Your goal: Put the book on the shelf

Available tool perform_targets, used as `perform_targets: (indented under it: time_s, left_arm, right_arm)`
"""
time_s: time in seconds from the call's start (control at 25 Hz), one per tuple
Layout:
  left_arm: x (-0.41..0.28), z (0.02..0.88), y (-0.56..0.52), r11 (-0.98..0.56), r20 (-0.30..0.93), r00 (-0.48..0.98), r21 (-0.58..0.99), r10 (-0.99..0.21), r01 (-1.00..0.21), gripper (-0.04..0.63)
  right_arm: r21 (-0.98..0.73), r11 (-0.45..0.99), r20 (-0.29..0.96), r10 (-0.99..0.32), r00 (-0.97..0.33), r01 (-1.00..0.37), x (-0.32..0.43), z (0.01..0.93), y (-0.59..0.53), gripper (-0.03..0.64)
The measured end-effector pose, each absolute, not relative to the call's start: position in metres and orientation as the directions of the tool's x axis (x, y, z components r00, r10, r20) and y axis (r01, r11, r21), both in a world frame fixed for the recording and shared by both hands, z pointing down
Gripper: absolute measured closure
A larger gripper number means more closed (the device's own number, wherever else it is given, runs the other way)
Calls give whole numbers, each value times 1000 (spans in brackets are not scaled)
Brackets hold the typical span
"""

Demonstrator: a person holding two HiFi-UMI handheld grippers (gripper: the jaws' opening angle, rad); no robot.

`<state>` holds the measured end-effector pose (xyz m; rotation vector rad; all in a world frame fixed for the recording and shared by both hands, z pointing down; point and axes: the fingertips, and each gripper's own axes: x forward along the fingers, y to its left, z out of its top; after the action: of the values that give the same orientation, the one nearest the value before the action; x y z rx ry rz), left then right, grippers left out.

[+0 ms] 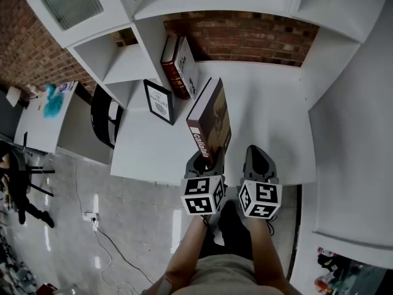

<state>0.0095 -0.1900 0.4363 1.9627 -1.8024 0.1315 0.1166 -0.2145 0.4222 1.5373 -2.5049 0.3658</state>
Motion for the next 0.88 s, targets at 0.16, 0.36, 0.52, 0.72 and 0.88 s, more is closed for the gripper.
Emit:
perform_targets:
  time_s: [0.16,0.36,0.52,0.72,0.88]
  left_arm:
    - [12,435,-219,-4,379,113,276,-918,-961,446]
    - [17,434,-248,18,378,92,278,-921,-960,446]
    - [19,437,-261,27,385,84,275,-919,-961,446]
    - [14,445,-267,51,404,64,268,-913,-962,446]
    - [6,450,-273,66,411,53,271,-910,-960,446]
  right_arm:
    - [-116,448,277,-843,-462,-887,123,420,-244,600]
    - [-120,465,276,-833,-480,-877,128,421,-274,600]
    - [-126,479,284,-822,-494,-869,128,427,-290,600]
    - [-132,496,292,-807,-512,-858,121,434,-300,600]
    - [-134,509,298,-798,-525,-850,113,438,-307,600]
